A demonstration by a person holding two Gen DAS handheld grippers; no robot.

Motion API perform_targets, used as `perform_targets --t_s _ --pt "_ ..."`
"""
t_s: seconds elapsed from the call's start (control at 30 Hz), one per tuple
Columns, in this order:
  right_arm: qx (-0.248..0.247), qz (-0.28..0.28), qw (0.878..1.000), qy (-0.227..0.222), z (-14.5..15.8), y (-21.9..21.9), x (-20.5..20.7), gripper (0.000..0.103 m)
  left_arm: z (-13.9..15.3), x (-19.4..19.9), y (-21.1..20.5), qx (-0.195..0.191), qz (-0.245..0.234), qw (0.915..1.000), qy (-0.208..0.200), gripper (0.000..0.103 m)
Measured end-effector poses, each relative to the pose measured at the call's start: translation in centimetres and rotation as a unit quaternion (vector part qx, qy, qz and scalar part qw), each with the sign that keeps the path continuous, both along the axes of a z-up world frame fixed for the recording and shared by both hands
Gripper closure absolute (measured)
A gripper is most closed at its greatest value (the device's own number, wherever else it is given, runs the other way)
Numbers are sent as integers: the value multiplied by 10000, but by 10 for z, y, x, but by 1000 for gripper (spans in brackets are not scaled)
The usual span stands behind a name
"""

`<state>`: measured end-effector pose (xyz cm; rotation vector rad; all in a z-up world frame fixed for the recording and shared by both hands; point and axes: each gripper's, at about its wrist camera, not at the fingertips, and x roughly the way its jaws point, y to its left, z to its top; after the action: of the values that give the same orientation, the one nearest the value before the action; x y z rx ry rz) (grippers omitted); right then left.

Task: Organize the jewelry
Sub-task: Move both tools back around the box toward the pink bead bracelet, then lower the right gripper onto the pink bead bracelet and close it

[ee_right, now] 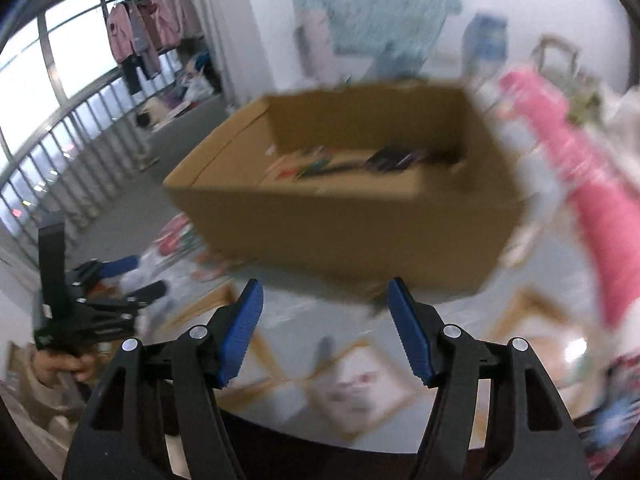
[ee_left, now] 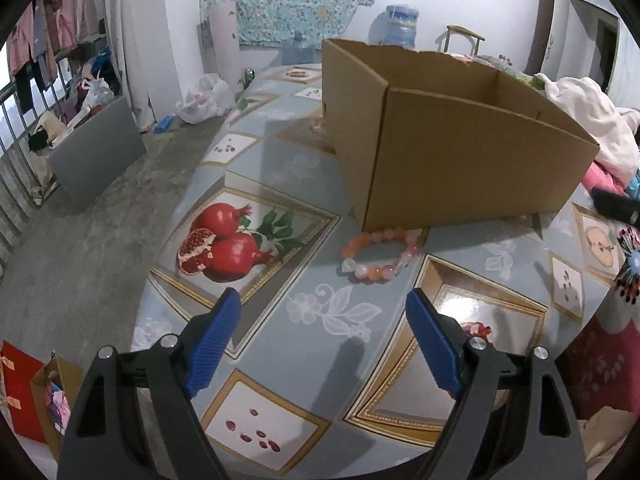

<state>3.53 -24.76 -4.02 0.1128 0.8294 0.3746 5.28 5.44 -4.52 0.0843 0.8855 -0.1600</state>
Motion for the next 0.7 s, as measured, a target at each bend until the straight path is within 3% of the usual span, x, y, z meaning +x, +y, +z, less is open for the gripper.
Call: perform_targets --t_s 0.13,0.3,0.53,0.7 --pt "307 320 9984 341 -17 38 19 42 -12 12 -2 192 169 9993 277 18" --pt "510 405 9952 731 -30 76 44 50 -20 19 -1 301 271 9982 445 16" --pt "410 242 9947 912 -45 101 57 60 -23 23 4 364 431 9969 542 11" --pt "171 132 9972 720 -42 105 55 66 -26 25 9 313 415 9970 581 8"
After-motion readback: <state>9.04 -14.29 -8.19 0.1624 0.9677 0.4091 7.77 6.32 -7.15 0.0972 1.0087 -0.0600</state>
